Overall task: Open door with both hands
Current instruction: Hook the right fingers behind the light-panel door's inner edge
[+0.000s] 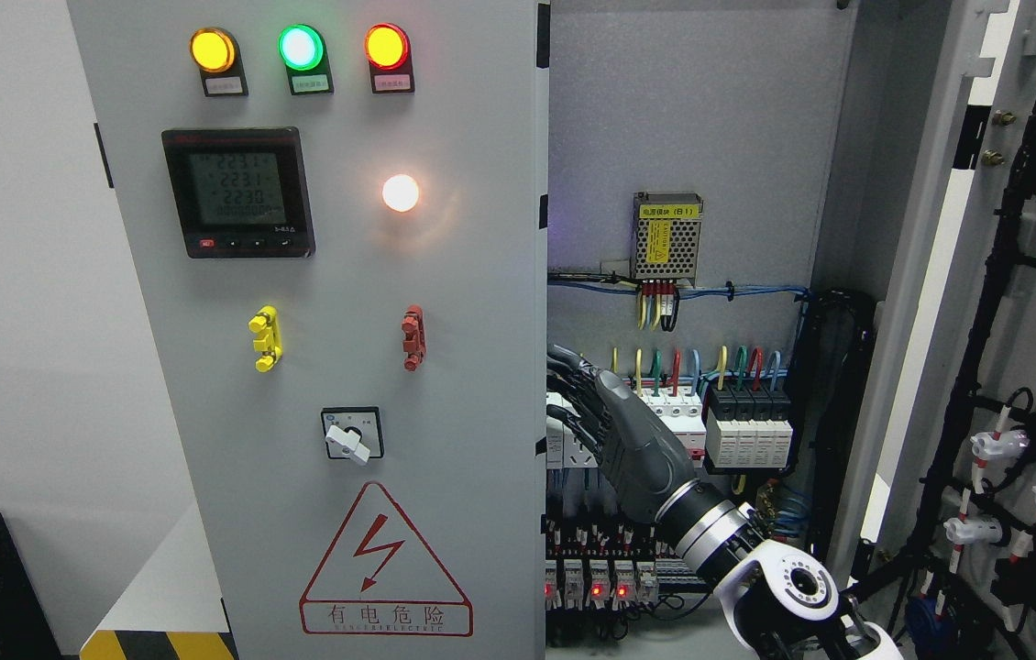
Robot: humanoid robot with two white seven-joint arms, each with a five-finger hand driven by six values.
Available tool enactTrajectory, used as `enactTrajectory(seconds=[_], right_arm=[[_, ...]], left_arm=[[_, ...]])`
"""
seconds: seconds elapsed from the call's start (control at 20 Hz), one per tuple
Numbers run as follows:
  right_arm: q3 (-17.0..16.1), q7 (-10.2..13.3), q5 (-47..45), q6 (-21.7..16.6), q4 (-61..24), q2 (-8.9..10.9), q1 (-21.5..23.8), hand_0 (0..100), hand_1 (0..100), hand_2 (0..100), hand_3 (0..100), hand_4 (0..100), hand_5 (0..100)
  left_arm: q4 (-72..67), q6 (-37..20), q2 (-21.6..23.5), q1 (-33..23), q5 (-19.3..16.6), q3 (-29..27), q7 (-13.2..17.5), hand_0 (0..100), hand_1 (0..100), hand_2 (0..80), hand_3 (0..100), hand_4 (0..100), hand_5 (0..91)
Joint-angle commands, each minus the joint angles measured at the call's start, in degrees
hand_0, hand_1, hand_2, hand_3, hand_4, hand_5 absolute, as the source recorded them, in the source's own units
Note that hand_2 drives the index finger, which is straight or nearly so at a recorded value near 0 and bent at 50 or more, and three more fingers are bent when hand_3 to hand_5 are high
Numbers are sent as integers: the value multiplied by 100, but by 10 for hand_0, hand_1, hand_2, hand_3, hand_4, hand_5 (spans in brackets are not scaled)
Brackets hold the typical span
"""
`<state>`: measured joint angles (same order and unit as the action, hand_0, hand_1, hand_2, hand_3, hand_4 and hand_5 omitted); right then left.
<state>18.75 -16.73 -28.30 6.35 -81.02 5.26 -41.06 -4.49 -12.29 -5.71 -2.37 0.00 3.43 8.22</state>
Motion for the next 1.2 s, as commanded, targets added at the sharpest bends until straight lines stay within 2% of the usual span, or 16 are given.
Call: enactTrajectory(seconds=[0.0,0.15,0.95,1.05,1.15], right_arm=[[-3,-41,-113,-2,77,28,-68,58,140,0,0,0,0],[-3,-6,-842,243,86,28,-86,58,140,0,0,0,0],[15,-68,-940,331,201,133,-253,58,141,0,0,0,0],[24,-269,-931,358,209,133,-271,58,141,0,0,0,0],[15,-305,-931,367,244,133,-288,58,141,0,0,0,0]], left_arm=[[1,-2,0,0,105,0,-4,120,556,0,0,0,0],[-8,-2,0,0,105,0,-4,120,556,0,0,0,0],[1,-2,0,0,105,0,-4,120,556,0,0,0,0],[1,-2,0,0,105,0,-4,120,556,0,0,0,0],[1,-2,0,0,105,0,-4,120,556,0,0,0,0]])
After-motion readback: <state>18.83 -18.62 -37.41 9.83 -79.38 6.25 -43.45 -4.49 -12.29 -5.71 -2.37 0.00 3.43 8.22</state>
